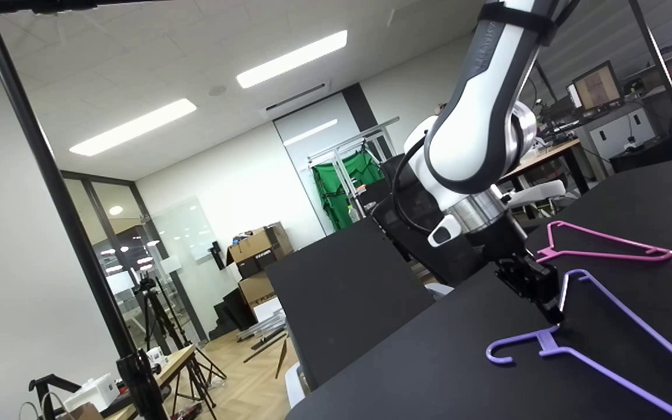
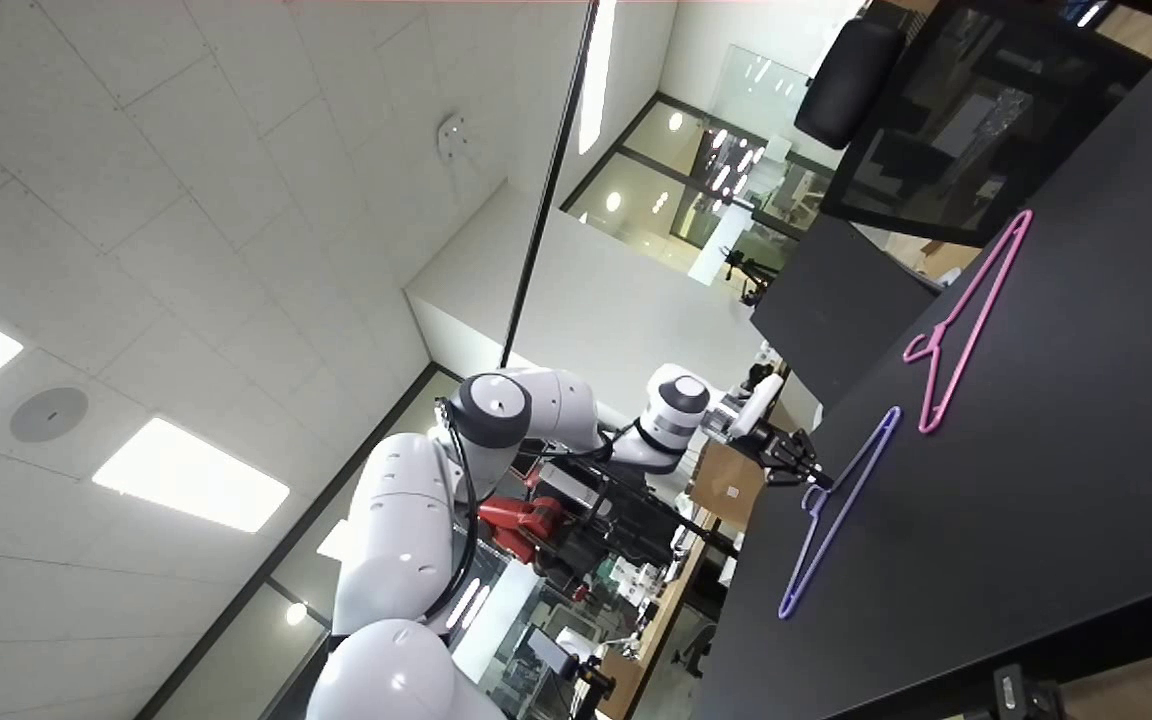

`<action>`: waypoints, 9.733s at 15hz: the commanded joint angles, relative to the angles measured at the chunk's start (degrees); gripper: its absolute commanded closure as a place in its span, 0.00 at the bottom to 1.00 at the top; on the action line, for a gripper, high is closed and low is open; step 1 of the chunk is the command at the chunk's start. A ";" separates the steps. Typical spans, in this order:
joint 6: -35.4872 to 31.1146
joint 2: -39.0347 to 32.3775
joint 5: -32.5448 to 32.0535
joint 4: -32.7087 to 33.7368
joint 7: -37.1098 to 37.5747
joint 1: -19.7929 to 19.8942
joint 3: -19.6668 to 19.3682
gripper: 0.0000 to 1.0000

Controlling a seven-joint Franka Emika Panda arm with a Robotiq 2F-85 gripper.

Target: Hang the purple coat hang on the rod

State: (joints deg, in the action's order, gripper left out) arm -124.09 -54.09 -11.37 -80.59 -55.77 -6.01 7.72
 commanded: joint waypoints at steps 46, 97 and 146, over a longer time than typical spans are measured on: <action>-35.60 25.27 -24.21 -26.79 34.44 -17.09 -24.76 0.98; 32.93 23.81 -73.87 18.85 78.07 -5.71 -3.43 0.98; 25.75 10.96 -59.01 41.67 61.68 -6.01 4.81 0.01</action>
State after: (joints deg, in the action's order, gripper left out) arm -98.34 -43.13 -70.38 -38.93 5.91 -12.02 12.53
